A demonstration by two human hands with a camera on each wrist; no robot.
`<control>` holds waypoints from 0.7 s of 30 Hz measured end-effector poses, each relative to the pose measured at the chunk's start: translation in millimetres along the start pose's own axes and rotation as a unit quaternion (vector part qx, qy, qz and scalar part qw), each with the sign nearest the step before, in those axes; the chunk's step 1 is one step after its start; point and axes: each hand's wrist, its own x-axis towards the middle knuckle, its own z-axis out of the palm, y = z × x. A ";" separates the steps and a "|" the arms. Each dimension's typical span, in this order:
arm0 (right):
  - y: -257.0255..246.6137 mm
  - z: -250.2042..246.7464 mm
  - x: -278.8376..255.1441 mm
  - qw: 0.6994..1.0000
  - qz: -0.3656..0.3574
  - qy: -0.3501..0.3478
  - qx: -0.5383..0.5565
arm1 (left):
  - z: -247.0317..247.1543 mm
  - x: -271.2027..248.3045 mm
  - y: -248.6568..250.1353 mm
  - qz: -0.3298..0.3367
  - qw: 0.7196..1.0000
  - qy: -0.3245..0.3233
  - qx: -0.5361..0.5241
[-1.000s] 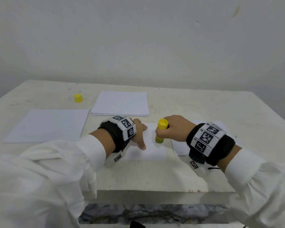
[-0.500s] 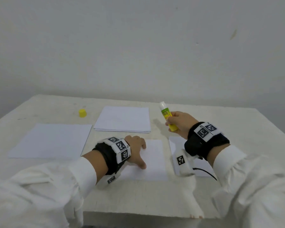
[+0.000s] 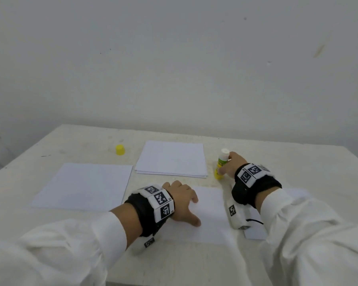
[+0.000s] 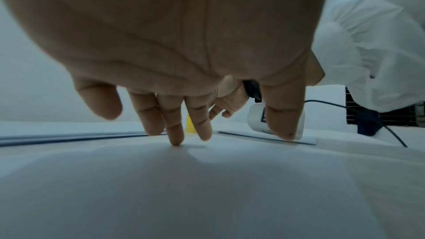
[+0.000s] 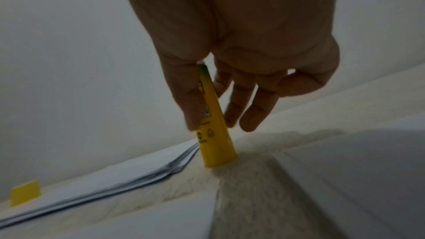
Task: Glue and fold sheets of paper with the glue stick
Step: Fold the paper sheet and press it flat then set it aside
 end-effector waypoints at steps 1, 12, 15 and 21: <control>-0.3 -0.7 -4.4 1.000 0.022 -0.006 -0.011 | -0.8 -2.9 -2.6 0.006 1.000 0.003 -0.009; -102.9 46.8 -93.6 0.943 -0.165 -0.162 -0.239 | -7.2 -78.4 -142.7 -0.124 0.988 0.037 -0.085; -156.3 100.6 -88.8 0.929 -0.206 -0.157 -0.263 | -3.4 -101.4 -205.1 -0.207 0.977 0.013 -0.042; -195.7 167.9 -74.2 0.900 -0.185 -0.096 -0.383 | 6.8 -125.0 -277.2 -0.265 0.963 -0.054 0.009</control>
